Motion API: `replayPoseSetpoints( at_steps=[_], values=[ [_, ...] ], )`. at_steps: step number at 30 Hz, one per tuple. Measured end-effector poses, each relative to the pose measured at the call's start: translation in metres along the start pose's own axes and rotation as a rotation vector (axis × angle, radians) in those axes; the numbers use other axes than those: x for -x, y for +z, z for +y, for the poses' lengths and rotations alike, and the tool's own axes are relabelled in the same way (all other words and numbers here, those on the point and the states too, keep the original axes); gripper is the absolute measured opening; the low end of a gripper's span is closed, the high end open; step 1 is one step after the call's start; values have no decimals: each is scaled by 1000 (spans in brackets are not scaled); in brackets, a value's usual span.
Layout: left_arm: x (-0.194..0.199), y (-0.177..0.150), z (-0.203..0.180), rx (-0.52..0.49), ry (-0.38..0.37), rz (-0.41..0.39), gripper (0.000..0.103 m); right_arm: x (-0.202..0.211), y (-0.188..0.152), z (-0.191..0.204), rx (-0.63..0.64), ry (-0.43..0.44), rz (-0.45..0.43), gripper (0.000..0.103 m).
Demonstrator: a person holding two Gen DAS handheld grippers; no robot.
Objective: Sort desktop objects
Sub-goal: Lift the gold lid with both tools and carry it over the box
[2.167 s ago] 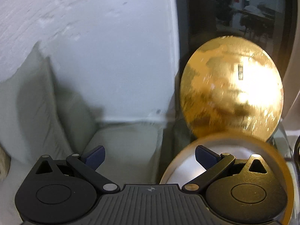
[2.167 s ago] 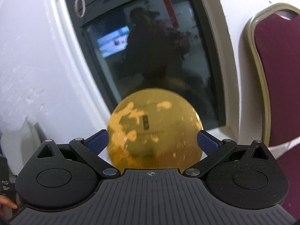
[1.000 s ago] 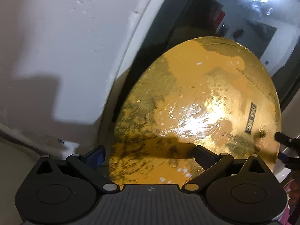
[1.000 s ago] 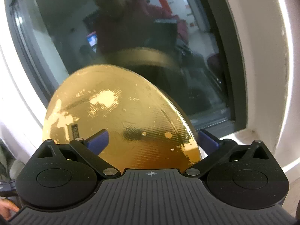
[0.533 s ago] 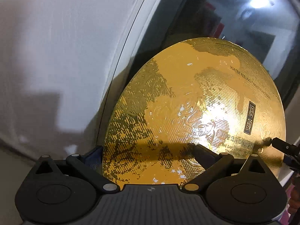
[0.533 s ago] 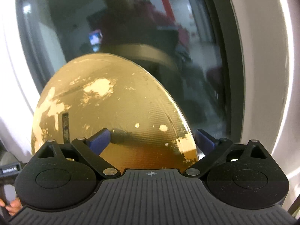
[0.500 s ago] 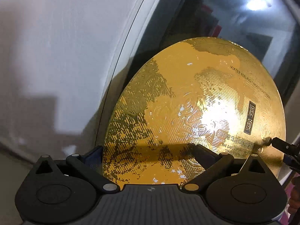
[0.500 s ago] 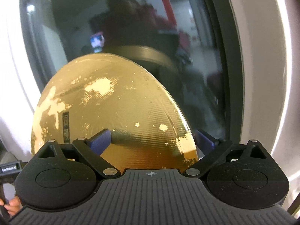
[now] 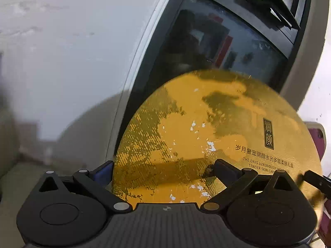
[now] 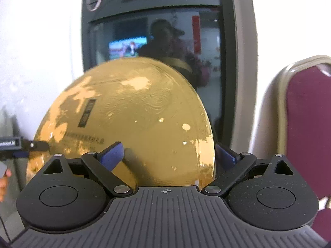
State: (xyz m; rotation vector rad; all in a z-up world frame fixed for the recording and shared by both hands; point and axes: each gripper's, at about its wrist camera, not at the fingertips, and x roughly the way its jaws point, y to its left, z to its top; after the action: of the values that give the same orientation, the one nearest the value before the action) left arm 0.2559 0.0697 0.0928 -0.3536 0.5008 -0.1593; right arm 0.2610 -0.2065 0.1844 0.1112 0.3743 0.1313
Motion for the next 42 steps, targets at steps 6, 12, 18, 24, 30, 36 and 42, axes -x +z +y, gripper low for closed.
replayPoseSetpoints(
  at_steps=[6,12,18,24,30,36,42],
  values=[
    [38,-68,-8,39,45,120,100,88,-31,11,30,-48,120,96],
    [74,-101,-27,44,51,222,100,153,-67,5,45,-90,221,96],
    [97,-114,-37,11,14,306,100,210,-95,-19,-16,-157,299,95],
    [101,-144,-74,-64,-70,356,100,254,-113,-36,-58,-266,333,95],
    [99,-163,-105,-150,-126,386,100,299,-137,-59,-149,-365,324,95],
    [96,-185,-121,-193,-135,432,100,323,-157,-81,-222,-411,335,95],
    [98,-203,-125,-186,-107,470,100,330,-174,-93,-248,-411,362,93]
  ],
)
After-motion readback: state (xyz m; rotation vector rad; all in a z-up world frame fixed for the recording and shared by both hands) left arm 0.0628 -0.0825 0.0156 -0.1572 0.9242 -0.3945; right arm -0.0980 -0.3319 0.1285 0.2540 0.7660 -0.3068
